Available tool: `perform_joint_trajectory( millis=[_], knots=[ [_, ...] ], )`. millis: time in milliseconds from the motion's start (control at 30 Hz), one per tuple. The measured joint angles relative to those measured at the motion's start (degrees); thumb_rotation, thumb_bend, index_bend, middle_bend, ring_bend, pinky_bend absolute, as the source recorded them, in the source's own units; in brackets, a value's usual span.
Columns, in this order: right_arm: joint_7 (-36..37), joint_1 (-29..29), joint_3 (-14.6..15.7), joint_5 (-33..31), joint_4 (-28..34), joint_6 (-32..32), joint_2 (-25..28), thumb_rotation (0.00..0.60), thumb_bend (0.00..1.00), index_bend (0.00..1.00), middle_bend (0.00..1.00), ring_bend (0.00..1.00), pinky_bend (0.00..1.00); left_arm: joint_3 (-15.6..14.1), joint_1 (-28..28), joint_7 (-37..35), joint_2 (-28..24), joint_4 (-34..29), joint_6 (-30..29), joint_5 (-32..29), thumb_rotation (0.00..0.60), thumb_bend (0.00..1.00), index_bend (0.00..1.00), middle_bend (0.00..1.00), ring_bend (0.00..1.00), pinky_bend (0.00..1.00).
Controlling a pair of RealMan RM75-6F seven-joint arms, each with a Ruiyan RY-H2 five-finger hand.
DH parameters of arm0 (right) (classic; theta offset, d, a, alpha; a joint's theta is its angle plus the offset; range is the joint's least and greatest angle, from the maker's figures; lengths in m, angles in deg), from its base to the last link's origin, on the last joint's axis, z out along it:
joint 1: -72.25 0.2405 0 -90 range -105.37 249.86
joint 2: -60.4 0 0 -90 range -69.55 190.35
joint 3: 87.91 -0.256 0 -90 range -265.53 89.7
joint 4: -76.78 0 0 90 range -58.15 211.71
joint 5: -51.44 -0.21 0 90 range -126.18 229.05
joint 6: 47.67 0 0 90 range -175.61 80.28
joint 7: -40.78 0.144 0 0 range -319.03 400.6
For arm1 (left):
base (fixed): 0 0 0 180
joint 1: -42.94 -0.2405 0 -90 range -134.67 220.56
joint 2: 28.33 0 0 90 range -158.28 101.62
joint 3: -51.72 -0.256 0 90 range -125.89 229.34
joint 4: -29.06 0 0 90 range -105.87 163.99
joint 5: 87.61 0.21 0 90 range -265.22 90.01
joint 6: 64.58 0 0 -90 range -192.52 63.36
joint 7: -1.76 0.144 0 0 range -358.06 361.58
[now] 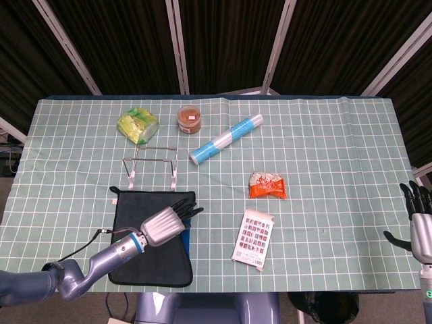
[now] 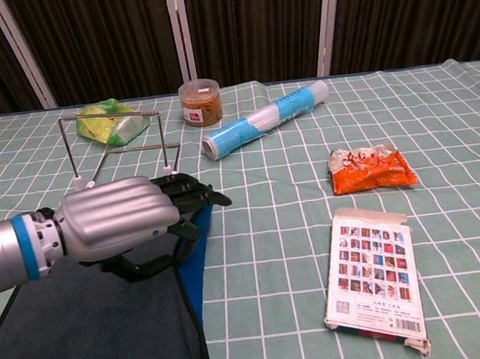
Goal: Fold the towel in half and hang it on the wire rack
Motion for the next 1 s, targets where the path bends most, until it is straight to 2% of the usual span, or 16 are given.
perform_joint_trajectory(
  millis=[533, 1000],
  knots=[
    [-0.8, 0.1, 0.6, 1.0, 0.8, 0.0, -0.1, 0.6, 0.0, 0.0, 0.0, 0.0, 0.0, -5.5, -6.1, -6.5, -6.4, 3.2, -8.8, 5.2, 0.6, 0.57, 0.75, 0.0, 0.0, 0.0],
    [-2.2, 0.3, 0.7, 0.9, 0.9, 0.0, -0.6, 0.6, 0.0, 0.0, 0.0, 0.0, 0.0, -8.2, -8.6, -9.3, -8.8, 9.1, -10.4, 8.3, 0.6, 0.57, 0.75, 0.0, 0.0, 0.0]
  ],
)
